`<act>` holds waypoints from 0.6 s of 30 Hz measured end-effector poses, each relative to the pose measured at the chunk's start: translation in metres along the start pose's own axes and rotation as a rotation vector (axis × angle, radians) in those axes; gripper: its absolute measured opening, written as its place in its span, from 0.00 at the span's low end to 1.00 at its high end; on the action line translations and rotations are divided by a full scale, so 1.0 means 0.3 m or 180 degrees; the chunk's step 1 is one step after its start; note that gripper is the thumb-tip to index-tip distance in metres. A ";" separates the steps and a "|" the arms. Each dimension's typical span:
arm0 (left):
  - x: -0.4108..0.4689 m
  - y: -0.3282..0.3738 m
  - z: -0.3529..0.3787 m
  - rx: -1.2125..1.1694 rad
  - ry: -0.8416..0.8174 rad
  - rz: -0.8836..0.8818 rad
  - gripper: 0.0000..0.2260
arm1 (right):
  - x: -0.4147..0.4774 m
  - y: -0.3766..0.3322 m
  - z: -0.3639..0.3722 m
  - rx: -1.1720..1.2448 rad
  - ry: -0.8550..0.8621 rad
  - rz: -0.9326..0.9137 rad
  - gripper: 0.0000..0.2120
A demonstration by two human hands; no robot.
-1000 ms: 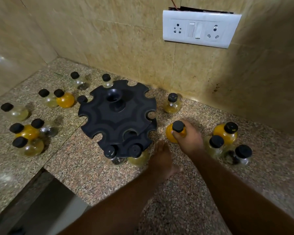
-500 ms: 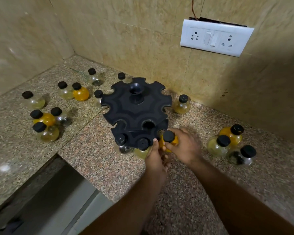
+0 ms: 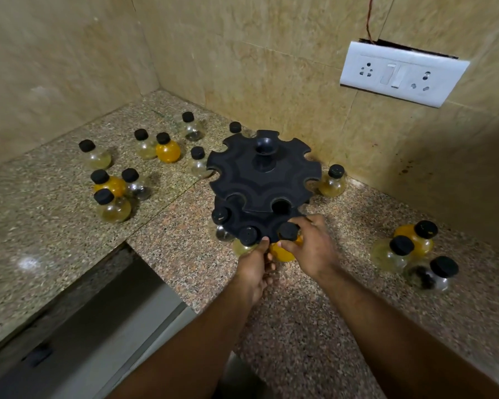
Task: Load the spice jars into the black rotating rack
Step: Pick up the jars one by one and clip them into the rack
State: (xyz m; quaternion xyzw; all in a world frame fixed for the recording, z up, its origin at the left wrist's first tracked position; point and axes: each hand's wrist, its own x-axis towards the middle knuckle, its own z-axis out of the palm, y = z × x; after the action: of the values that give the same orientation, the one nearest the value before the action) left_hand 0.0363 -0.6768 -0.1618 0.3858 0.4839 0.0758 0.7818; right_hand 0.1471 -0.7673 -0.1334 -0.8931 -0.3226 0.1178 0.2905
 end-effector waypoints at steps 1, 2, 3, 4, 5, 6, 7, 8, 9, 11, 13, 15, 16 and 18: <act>-0.004 0.003 -0.009 0.0078 -0.0032 0.0013 0.16 | 0.001 -0.004 0.005 0.0020 0.0008 0.0001 0.26; -0.004 0.004 -0.015 0.0127 -0.0053 0.0020 0.16 | 0.002 -0.006 0.009 0.0039 0.0013 0.0009 0.26; -0.004 0.006 -0.018 0.0154 -0.0073 0.0013 0.17 | 0.004 -0.007 0.012 0.0058 0.0002 0.0030 0.26; -0.001 0.009 -0.024 0.0169 -0.0082 0.0000 0.17 | 0.005 -0.011 0.016 0.0077 -0.0017 0.0058 0.27; -0.002 0.012 -0.025 0.0185 -0.0088 -0.0015 0.17 | 0.006 -0.013 0.019 0.0093 -0.0028 0.0082 0.27; -0.002 0.013 -0.027 0.0207 -0.0066 -0.0015 0.17 | 0.007 -0.016 0.020 0.0108 -0.0036 0.0105 0.27; -0.008 0.013 -0.025 0.0210 -0.0016 0.0018 0.17 | 0.007 -0.017 0.021 0.0118 -0.0031 0.0121 0.28; -0.012 0.009 -0.020 0.0234 0.0053 0.0089 0.17 | 0.006 -0.017 0.022 0.0124 -0.0015 0.0132 0.28; -0.018 0.000 -0.012 0.0283 0.0151 0.0206 0.17 | 0.003 -0.018 0.024 0.0130 0.0011 0.0138 0.29; -0.050 -0.024 0.017 0.0394 0.0311 0.0546 0.15 | -0.014 -0.013 0.030 0.0156 0.0082 0.0135 0.29; -0.066 -0.067 0.044 0.0412 0.0207 0.0868 0.14 | -0.035 -0.003 0.036 0.0215 0.0138 0.0117 0.29; -0.062 -0.119 0.065 0.0651 -0.0031 0.1134 0.17 | -0.059 0.024 0.029 0.0165 0.0246 0.0140 0.30; -0.048 -0.148 0.071 0.0938 -0.0107 0.1265 0.18 | -0.072 0.042 0.018 0.0094 0.0308 0.0182 0.30; -0.020 -0.195 0.088 0.1660 -0.0272 0.1588 0.15 | -0.102 0.095 -0.002 0.0047 0.0374 0.0284 0.28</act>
State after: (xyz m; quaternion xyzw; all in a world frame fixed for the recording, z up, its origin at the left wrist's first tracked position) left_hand 0.0398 -0.7341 -0.1912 0.6813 0.3449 0.1221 0.6340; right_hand 0.1385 -0.8049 -0.1493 -0.9098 -0.2640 0.0804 0.3101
